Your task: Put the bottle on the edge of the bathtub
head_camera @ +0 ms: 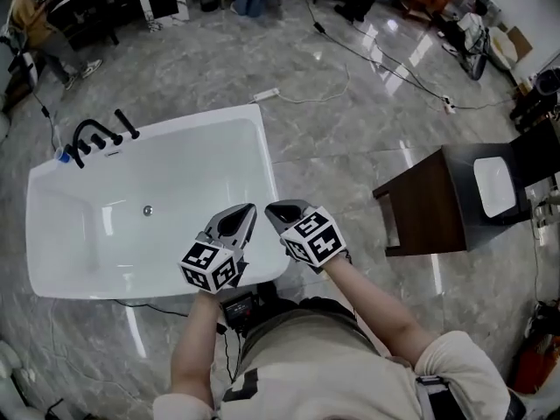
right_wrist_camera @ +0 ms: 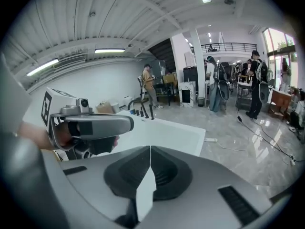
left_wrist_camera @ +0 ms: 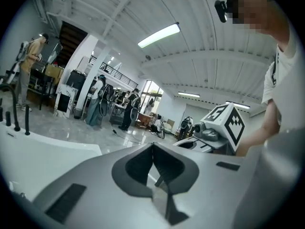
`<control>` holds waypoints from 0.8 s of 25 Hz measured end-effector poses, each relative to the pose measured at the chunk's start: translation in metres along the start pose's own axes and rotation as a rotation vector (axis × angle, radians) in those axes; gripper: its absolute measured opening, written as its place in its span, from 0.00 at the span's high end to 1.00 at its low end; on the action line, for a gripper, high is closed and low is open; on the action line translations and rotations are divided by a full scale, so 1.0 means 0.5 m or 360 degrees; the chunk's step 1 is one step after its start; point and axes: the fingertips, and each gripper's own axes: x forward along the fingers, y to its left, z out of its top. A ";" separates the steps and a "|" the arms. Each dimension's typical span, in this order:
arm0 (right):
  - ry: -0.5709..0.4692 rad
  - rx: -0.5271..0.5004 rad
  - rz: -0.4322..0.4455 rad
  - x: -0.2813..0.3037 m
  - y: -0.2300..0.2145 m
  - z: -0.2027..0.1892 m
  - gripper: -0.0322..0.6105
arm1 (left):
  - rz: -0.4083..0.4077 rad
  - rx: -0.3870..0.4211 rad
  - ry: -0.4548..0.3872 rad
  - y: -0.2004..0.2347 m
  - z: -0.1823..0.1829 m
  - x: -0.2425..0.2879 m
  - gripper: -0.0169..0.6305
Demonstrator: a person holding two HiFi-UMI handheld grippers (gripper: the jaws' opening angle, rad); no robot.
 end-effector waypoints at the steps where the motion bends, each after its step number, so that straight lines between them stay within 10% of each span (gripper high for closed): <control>1: -0.0018 -0.0003 -0.0009 -0.025 -0.003 0.006 0.91 | -0.0008 0.0020 -0.0032 -0.022 0.014 0.002 0.88; 10: -0.0095 -0.0063 0.0042 -0.183 0.002 -0.009 0.91 | -0.0121 0.0297 -0.0080 -0.199 0.056 0.000 0.89; 20: -0.0085 -0.0260 0.0118 -0.281 0.078 -0.076 0.91 | 0.0107 0.0389 -0.0094 -0.301 0.018 -0.051 0.89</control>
